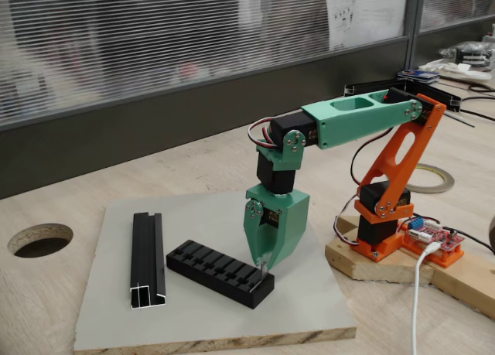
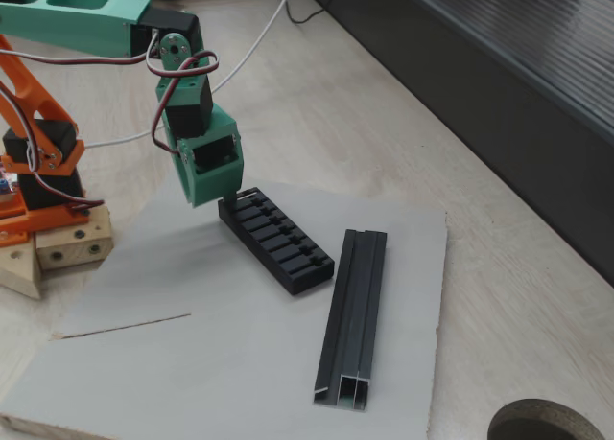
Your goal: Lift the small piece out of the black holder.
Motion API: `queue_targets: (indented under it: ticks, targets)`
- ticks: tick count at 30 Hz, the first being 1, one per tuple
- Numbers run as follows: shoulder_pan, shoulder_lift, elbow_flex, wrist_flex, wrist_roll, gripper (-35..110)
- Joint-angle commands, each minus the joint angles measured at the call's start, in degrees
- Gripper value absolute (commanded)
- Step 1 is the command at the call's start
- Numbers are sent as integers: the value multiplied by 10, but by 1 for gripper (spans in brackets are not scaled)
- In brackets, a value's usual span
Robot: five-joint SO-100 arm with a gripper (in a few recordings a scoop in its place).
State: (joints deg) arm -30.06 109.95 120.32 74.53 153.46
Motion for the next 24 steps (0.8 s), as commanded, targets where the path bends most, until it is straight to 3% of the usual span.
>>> queue_targets:
  ticks: [1,24]
  targets:
    - [-8,10,4,-2,1,9]
    - [-6,10,4,-2,4,8]
